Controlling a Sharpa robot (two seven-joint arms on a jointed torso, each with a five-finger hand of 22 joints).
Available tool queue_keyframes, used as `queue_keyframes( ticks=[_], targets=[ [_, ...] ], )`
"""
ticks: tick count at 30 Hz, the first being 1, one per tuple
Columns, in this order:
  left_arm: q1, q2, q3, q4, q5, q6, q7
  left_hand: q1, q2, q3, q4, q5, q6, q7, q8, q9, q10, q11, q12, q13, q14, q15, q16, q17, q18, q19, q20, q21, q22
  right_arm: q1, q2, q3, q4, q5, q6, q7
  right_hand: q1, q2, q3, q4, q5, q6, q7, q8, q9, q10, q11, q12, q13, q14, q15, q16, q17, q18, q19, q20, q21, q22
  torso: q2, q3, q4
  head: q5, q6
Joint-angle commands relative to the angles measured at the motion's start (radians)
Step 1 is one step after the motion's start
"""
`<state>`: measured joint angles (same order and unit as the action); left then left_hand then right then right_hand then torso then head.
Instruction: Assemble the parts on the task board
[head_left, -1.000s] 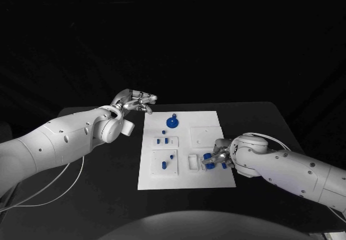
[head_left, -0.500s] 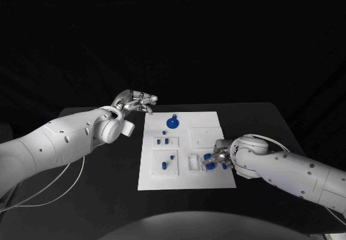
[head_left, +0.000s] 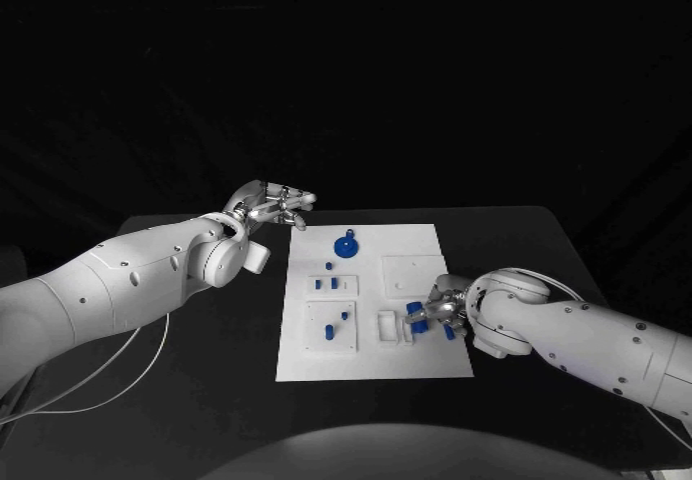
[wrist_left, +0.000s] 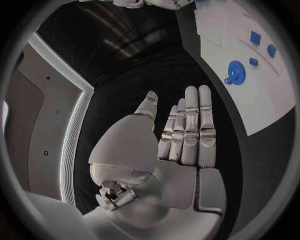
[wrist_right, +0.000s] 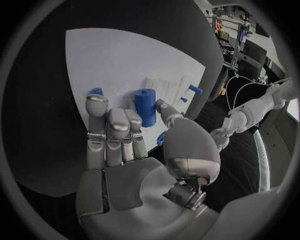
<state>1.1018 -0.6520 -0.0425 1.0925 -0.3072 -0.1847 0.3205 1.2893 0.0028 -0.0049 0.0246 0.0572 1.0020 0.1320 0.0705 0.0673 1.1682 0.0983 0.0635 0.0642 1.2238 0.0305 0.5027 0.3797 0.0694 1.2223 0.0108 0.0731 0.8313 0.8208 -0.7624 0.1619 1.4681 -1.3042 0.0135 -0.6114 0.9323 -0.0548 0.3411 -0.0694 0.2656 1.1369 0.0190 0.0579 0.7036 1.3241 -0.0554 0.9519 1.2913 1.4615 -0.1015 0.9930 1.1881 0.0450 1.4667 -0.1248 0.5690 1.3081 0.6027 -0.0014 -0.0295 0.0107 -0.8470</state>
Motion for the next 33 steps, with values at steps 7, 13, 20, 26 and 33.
queue_keyframes(
  ticks=[7, 13, 20, 26, 33],
  targets=[
    [0.0, 0.001, 0.0, 0.001, 0.002, 0.025, 0.003, 0.001, 0.009, -0.005, -0.007, -0.005, -0.004, 0.001, 0.005, 0.001, -0.009, 0.001, 0.002, 0.001, -0.004, 0.005, 0.004, 0.0, 0.004, -0.001, 0.004, 0.0, -0.002, 0.031, -0.013, 0.007, 0.043, 0.078, -0.014, -0.001, 0.025, 0.033, 0.125, -0.136, -0.003, 0.008, -0.001, 0.006, 0.003, 0.005, 0.002, -0.007, -0.004, 0.006, -0.005, 0.003, -0.002, 0.0, 0.051, -0.003, 0.004, 0.028, 0.001, -0.0002, 0.0013, 0.002, -0.002],
    [0.0, 0.001, 0.0, 0.001, 0.0, 0.027, 0.001, 0.001, 0.01, -0.006, -0.01, -0.005, -0.002, 0.001, 0.005, 0.001, -0.01, 0.001, 0.002, 0.001, -0.004, 0.005, 0.005, 0.0, 0.004, -0.001, 0.004, 0.0, -0.002, 0.038, -0.005, 0.009, 0.049, 0.095, 0.03, -0.012, 0.024, 0.033, 0.118, -0.132, -0.015, 0.008, 0.0, 0.006, -0.003, 0.004, 0.002, -0.01, -0.005, 0.006, -0.004, 0.004, -0.002, 0.0, 0.05, -0.003, 0.003, 0.029, 0.001, -0.0005, 0.0016, 0.005, -0.005],
    [0.0, 0.004, 0.0, 0.0, -0.002, 0.028, 0.001, 0.0, 0.012, -0.007, -0.011, -0.005, 0.001, -0.001, 0.006, 0.001, -0.01, 0.001, 0.002, 0.001, -0.005, 0.005, 0.005, 0.0, 0.004, -0.001, 0.005, 0.0, -0.003, 0.041, 0.018, -0.002, 0.038, 0.108, 0.096, -0.024, 0.029, 0.042, 0.082, -0.125, -0.026, 0.01, 0.0, 0.006, -0.015, -0.001, 0.004, -0.017, -0.012, 0.005, -0.002, 0.008, 0.002, -0.001, 0.05, -0.001, 0.007, 0.036, 0.0, -0.0022, 0.0016, 0.005, -0.008],
    [0.0, 0.005, 0.0, 0.0, -0.003, 0.03, 0.001, 0.0, 0.012, -0.007, -0.012, -0.005, 0.0, 0.0, 0.005, 0.001, -0.01, 0.001, 0.002, 0.001, -0.005, 0.005, 0.005, 0.0, 0.004, -0.001, 0.005, 0.0, -0.003, 0.041, 0.044, -0.016, 0.026, 0.092, 0.108, -0.024, 0.028, 0.046, 0.068, -0.124, -0.026, 0.013, -0.001, 0.006, -0.02, -0.002, 0.004, -0.017, -0.013, 0.005, -0.002, 0.011, 0.006, -0.001, 0.05, -0.001, 0.009, 0.041, 0.0, -0.0005, 0.0011, 0.005, -0.005],
    [-0.001, 0.005, 0.0, 0.001, -0.003, 0.032, 0.001, 0.0, 0.013, -0.007, -0.013, -0.005, 0.0, 0.0, 0.005, 0.001, -0.011, 0.001, 0.002, 0.001, -0.005, 0.005, 0.006, 0.0, 0.004, -0.001, 0.005, 0.0, -0.003, 0.041, 0.074, -0.035, 0.01, 0.073, 0.109, -0.024, 0.026, 0.047, 0.056, -0.122, -0.025, 0.021, -0.003, 0.006, -0.02, -0.002, 0.002, -0.02, -0.017, 0.006, -0.004, 0.016, 0.012, -0.002, 0.051, -0.002, 0.026, 0.053, 0.002, 0.0003, 0.0021, 0.006, -0.005]
  ],
)
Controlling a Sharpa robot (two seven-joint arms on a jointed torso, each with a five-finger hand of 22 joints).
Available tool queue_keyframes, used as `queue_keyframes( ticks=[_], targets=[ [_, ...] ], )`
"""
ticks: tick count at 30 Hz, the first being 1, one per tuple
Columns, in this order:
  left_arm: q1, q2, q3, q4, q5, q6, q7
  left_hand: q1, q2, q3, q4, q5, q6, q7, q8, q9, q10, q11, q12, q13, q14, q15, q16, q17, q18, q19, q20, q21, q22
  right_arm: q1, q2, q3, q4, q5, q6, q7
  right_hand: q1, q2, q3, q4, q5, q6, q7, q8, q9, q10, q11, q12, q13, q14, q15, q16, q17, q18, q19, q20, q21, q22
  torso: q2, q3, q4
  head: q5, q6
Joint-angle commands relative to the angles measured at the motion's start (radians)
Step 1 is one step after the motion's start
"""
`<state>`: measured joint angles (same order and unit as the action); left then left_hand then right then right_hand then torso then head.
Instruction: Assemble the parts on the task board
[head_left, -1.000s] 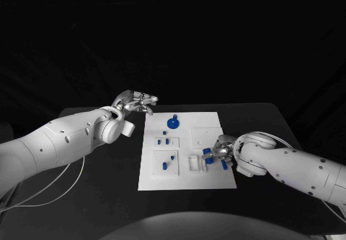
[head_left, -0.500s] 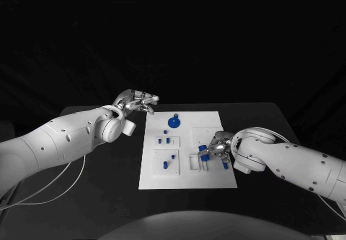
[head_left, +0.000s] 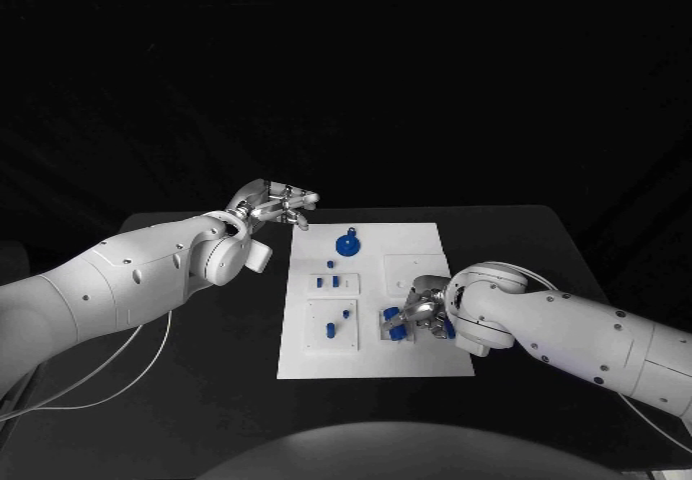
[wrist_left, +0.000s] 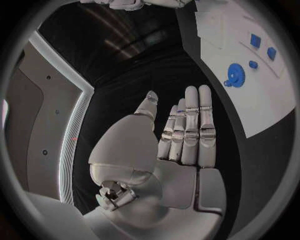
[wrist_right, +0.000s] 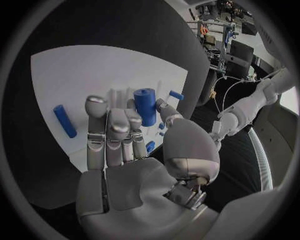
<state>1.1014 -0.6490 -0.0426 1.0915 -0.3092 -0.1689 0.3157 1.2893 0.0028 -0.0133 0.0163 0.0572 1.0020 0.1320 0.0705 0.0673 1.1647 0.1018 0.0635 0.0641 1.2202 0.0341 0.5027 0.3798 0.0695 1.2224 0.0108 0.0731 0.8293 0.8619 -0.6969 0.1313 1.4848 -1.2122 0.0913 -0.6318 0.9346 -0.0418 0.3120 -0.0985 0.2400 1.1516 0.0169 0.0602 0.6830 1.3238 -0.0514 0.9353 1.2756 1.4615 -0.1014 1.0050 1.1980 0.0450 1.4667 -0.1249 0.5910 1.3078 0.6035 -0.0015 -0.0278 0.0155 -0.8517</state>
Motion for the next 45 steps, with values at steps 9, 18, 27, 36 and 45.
queue_keyframes(
  ticks=[9, 18, 27, 36, 45],
  targets=[
    [0.0, -0.003, 0.0, 0.002, -0.001, 0.017, 0.005, -0.002, 0.014, -0.001, -0.007, -0.005, 0.0, 0.0, 0.005, 0.001, -0.008, -0.002, 0.002, 0.001, -0.002, 0.002, 0.006, 0.0, 0.004, -0.001, 0.005, 0.0, -0.002, 0.0, 0.03, -0.014, -0.027, -0.039, 0.006, -0.007, 0.018, 0.034, 0.08, -0.087, 0.006, 0.013, -0.003, 0.004, 0.003, 0.001, -0.003, -0.002, -0.002, 0.006, -0.005, 0.004, 0.003, -0.001, 0.052, -0.003, 0.009, 0.056, 0.001, 0.0009, -0.001, 0.003, 0.0],
    [0.0, -0.005, 0.0, 0.002, -0.001, 0.019, 0.004, -0.002, 0.014, -0.001, -0.007, -0.005, 0.0, 0.0, 0.005, 0.001, -0.008, -0.002, 0.002, 0.001, -0.002, 0.002, 0.006, 0.0, 0.004, -0.001, 0.005, 0.0, -0.002, -0.001, 0.044, -0.016, -0.042, -0.045, -0.009, -0.01, 0.004, 0.037, 0.065, -0.068, -0.03, 0.018, -0.004, 0.004, 0.004, 0.003, -0.003, 0.0, -0.002, 0.006, -0.005, 0.003, 0.005, -0.002, 0.053, -0.004, 0.011, 0.058, 0.001, 0.0005, -0.0013, 0.005, 0.0],
    [0.0, -0.007, 0.0, 0.001, -0.001, 0.02, 0.002, -0.002, 0.014, -0.002, -0.007, -0.005, 0.001, 0.0, 0.005, 0.001, -0.008, -0.002, 0.002, 0.001, -0.002, 0.002, 0.006, -0.001, 0.004, -0.001, 0.005, 0.0, -0.002, -0.001, 0.049, -0.016, -0.045, -0.046, -0.019, -0.004, -0.03, 0.051, 0.07, -0.032, -0.118, 0.024, -0.005, 0.004, 0.005, 0.007, -0.004, -0.003, -0.004, 0.007, -0.006, 0.001, 0.005, -0.002, 0.053, -0.004, 0.01, 0.059, 0.001, 0.0006, -0.0006, 0.006, 0.0],
    [0.0, -0.007, 0.0, 0.001, -0.001, 0.02, 0.002, -0.003, 0.014, -0.002, -0.006, -0.005, 0.0, 0.0, 0.005, 0.001, -0.009, -0.002, 0.002, 0.001, -0.002, 0.002, 0.007, -0.001, 0.004, -0.001, 0.005, 0.0, -0.002, -0.001, 0.05, -0.016, -0.043, -0.046, -0.013, 0.001, -0.127, 0.05, 0.106, 0.004, -0.192, 0.04, -0.005, 0.005, -0.003, 0.013, -0.005, -0.014, -0.009, 0.007, -0.008, 0.001, 0.008, -0.005, 0.053, -0.008, 0.012, 0.061, 0.001, 0.0002, -0.001, 0.005, 0.001],
    [0.0, -0.009, 0.0, 0.001, -0.001, 0.02, 0.002, -0.004, 0.017, -0.001, -0.004, -0.005, 0.001, 0.001, 0.005, 0.001, -0.008, -0.002, 0.002, 0.001, -0.002, 0.002, 0.007, -0.001, 0.004, -0.001, 0.005, 0.0, -0.002, -0.001, 0.05, -0.016, -0.039, -0.046, -0.002, 0.011, -0.2, 0.09, 0.036, 0.062, -0.192, 0.055, -0.009, 0.004, -0.004, 0.025, -0.007, -0.02, -0.012, 0.008, -0.008, -0.001, 0.011, -0.008, 0.054, -0.009, 0.019, 0.064, 0.001, 0.0005, -0.0006, 0.005, 0.002]
  ],
)
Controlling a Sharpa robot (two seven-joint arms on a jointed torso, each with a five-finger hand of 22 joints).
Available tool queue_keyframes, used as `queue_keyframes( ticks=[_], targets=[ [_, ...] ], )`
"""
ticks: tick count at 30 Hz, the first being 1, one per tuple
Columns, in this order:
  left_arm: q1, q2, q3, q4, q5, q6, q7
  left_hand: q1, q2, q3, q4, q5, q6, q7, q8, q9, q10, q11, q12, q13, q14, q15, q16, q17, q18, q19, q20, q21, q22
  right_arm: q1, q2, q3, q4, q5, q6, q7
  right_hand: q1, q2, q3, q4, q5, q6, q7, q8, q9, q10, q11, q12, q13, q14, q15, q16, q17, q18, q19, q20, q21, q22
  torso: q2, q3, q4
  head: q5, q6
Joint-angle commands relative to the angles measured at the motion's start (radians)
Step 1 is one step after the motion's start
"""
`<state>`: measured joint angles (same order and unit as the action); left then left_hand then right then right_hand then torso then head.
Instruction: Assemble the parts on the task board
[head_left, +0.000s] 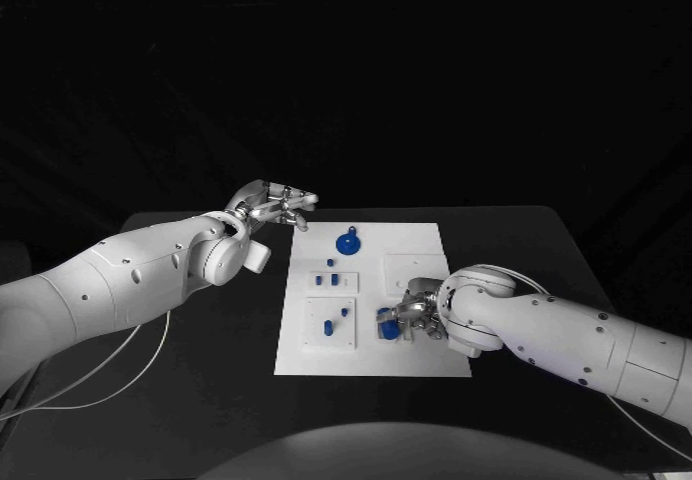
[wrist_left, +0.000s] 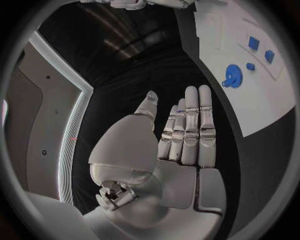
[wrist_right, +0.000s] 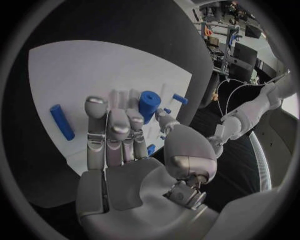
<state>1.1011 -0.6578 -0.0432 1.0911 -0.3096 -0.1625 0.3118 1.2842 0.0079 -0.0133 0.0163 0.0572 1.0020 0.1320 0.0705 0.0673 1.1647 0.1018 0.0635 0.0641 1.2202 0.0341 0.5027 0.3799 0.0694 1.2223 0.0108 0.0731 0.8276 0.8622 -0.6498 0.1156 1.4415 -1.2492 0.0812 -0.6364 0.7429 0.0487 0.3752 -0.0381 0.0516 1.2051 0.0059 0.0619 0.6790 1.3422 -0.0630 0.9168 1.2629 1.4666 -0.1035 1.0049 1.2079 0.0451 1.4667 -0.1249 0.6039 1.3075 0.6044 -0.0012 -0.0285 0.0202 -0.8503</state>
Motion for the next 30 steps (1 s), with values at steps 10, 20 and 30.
queue_keyframes(
  ticks=[10, 20, 30],
  targets=[
    [0.0, -0.002, 0.0, 0.002, -0.001, 0.013, 0.004, 0.001, 0.012, -0.002, -0.003, -0.005, 0.002, 0.0, 0.006, 0.001, -0.009, -0.002, 0.002, 0.001, -0.002, 0.002, 0.006, -0.001, 0.004, -0.001, 0.005, 0.0, -0.001, -0.002, -0.004, -0.001, 0.011, -0.01, 0.013, 0.022, -0.004, -0.005, -0.083, 0.007, -0.003, 0.015, 0.0, 0.003, 0.011, 0.006, 0.003, 0.006, 0.013, 0.004, -0.007, -0.004, 0.002, -0.009, 0.054, -0.01, 0.003, 0.064, 0.0, 0.0003, -0.0004, 0.002, 0.0],
    [0.0, -0.007, 0.0, 0.003, -0.001, 0.012, 0.004, 0.001, 0.012, -0.002, -0.003, -0.005, 0.002, 0.0, 0.006, 0.001, -0.009, -0.002, 0.002, 0.001, -0.002, 0.002, 0.006, -0.001, 0.004, -0.001, 0.005, 0.0, -0.001, -0.003, -0.033, 0.0, 0.045, -0.01, 0.012, 0.043, 0.014, -0.011, -0.137, 0.015, -0.003, 0.017, -0.001, 0.004, 0.024, 0.009, 0.003, 0.004, 0.019, 0.005, -0.008, -0.008, 0.003, -0.009, 0.054, -0.011, 0.002, 0.063, 0.001, 0.001, -0.0008, 0.004, -0.001],
    [0.0, -0.01, 0.0, 0.003, -0.001, 0.011, 0.003, 0.001, 0.012, -0.002, -0.003, -0.005, 0.002, 0.0, 0.006, 0.001, -0.009, -0.002, 0.002, 0.001, -0.002, 0.002, 0.006, -0.001, 0.004, -0.001, 0.005, 0.0, -0.001, -0.003, -0.075, 0.005, 0.09, 0.005, 0.031, 0.07, 0.045, -0.005, -0.358, 0.078, -0.003, 0.018, -0.001, 0.003, 0.058, 0.012, 0.003, 0.005, 0.024, 0.006, -0.007, -0.01, 0.003, -0.009, 0.054, -0.01, 0.003, 0.063, 0.0, 0.0007, -0.0008, 0.003, -0.002]
  ],
)
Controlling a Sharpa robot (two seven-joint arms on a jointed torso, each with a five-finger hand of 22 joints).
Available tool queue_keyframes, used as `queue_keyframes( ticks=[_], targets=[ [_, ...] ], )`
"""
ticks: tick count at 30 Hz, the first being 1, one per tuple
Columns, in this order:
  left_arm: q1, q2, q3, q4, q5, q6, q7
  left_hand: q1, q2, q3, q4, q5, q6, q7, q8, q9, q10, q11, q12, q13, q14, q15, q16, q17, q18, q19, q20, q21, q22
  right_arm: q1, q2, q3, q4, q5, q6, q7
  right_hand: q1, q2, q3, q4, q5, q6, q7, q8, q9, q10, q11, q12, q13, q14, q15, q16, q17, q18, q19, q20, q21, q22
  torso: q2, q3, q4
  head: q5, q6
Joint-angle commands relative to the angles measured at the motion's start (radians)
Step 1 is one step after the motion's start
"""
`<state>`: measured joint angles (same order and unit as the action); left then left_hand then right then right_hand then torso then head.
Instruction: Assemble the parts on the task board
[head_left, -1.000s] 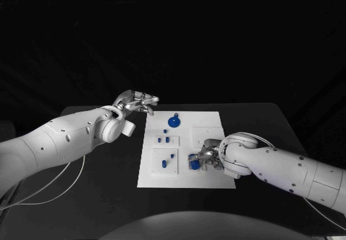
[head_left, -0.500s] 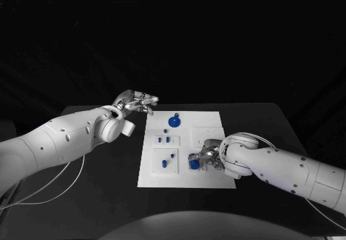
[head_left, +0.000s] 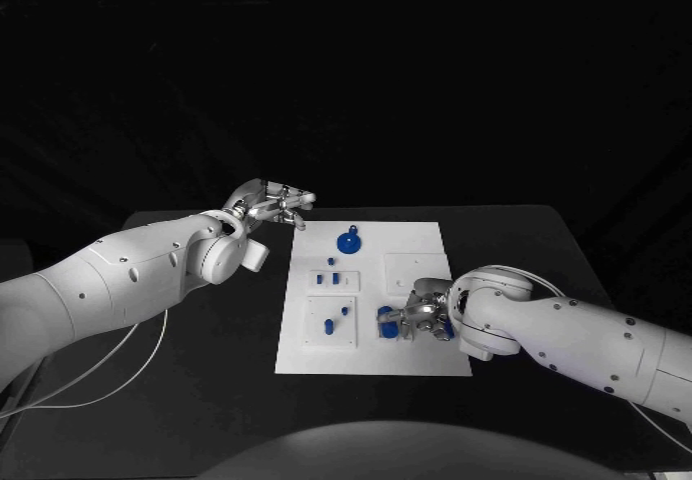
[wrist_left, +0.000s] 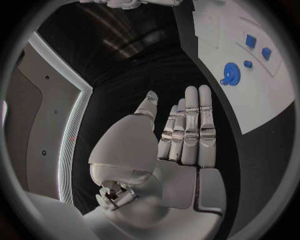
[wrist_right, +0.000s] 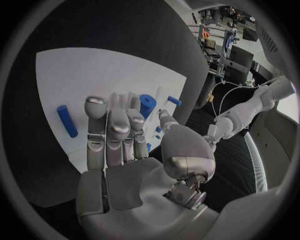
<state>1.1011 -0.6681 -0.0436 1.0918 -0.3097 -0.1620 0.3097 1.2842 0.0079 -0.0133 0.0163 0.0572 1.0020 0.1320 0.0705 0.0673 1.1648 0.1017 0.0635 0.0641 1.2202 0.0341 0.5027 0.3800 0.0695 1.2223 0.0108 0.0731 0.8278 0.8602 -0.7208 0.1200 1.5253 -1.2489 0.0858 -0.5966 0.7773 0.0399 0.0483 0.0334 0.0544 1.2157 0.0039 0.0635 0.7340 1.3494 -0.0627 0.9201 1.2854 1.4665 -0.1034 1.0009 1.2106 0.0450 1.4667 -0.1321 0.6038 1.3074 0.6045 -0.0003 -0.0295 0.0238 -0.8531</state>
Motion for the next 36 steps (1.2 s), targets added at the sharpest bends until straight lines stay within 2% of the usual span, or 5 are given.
queue_keyframes(
  ticks=[1, 4, 12, 19, 36],
  targets=[
    [0.0, 0.001, 0.0, 0.002, -0.001, 0.011, 0.005, 0.001, 0.012, -0.002, -0.003, -0.005, 0.002, 0.0, 0.006, 0.001, -0.009, -0.002, 0.002, 0.001, -0.002, 0.002, 0.007, -0.001, 0.004, -0.001, 0.005, 0.0, -0.001, -0.001, -0.006, 0.001, 0.008, 0.005, 0.029, 0.032, 0.046, 0.035, -0.111, 0.014, -0.005, 0.007, 0.001, 0.002, 0.011, 0.005, 0.004, 0.002, 0.002, 0.006, -0.006, -0.006, 0.0, -0.008, 0.054, -0.002, 0.004, 0.062, 0.0, -0.0001, 0.0004, 0.0, 0.0],
    [0.0, -0.001, 0.0, 0.003, -0.001, 0.011, 0.005, 0.001, 0.012, -0.002, -0.003, -0.005, 0.002, 0.0, 0.006, 0.001, -0.009, -0.002, 0.002, 0.001, -0.002, 0.002, 0.007, -0.001, 0.004, -0.001, 0.005, 0.0, -0.001, -0.001, -0.015, 0.003, 0.01, 0.006, 0.042, 0.038, 0.09, 0.066, -0.185, 0.002, -0.003, 0.006, 0.0, 0.001, 0.027, 0.004, 0.006, 0.007, 0.001, 0.006, -0.005, -0.004, -0.005, -0.006, 0.054, 0.002, 0.005, 0.062, 0.0, -0.0002, 0.0011, 0.0, 0.0],
    [0.0, -0.004, 0.0, 0.003, -0.001, 0.011, 0.004, 0.002, 0.013, -0.002, -0.003, -0.005, 0.003, 0.0, 0.005, 0.001, -0.008, -0.002, 0.002, 0.001, -0.003, 0.002, 0.007, -0.001, 0.004, -0.001, 0.005, 0.0, -0.002, -0.002, -0.035, 0.008, 0.019, 0.009, 0.068, 0.062, 0.136, 0.076, -0.176, -0.04, -0.002, 0.007, -0.001, 0.002, 0.038, 0.004, 0.003, 0.009, 0.0, 0.005, -0.005, -0.006, -0.01, -0.007, 0.053, 0.001, 0.001, 0.06, 0.001, 0.0005, 0.0012, 0.002, -0.005],
    [0.0, -0.004, -0.001, 0.002, -0.001, 0.012, 0.002, 0.004, 0.013, -0.002, -0.002, -0.005, 0.004, 0.0, 0.005, 0.001, -0.008, -0.002, 0.002, 0.001, -0.003, 0.002, 0.007, -0.001, 0.004, -0.002, 0.005, 0.0, -0.002, -0.005, -0.042, 0.01, 0.023, 0.021, 0.087, 0.077, 0.174, 0.025, 0.089, -0.163, 0.011, 0.002, -0.01, 0.002, 0.097, 0.004, -0.003, 0.012, 0.0, 0.005, -0.008, -0.007, -0.015, -0.011, 0.052, -0.001, -0.004, 0.059, 0.0, -0.0004, 0.0005, 0.003, -0.007],
    [0.0, -0.003, -0.004, 0.002, -0.001, 0.015, 0.0, 0.003, 0.014, -0.002, 0.0, -0.005, 0.003, 0.0, 0.005, 0.001, -0.009, -0.002, 0.002, 0.001, -0.003, 0.002, 0.007, -0.001, 0.004, -0.002, 0.005, 0.0, -0.002, -0.01, -0.022, 0.012, -0.008, 0.015, 0.067, 0.066, 0.115, 0.002, 0.203, -0.165, 0.082, 0.0, -0.013, 0.001, 0.153, 0.003, -0.005, 0.016, -0.004, 0.003, -0.009, -0.004, -0.022, -0.011, 0.053, -0.003, -0.004, 0.058, 0.001, -0.0014, 0.002, 0.003, -0.008]
  ],
)
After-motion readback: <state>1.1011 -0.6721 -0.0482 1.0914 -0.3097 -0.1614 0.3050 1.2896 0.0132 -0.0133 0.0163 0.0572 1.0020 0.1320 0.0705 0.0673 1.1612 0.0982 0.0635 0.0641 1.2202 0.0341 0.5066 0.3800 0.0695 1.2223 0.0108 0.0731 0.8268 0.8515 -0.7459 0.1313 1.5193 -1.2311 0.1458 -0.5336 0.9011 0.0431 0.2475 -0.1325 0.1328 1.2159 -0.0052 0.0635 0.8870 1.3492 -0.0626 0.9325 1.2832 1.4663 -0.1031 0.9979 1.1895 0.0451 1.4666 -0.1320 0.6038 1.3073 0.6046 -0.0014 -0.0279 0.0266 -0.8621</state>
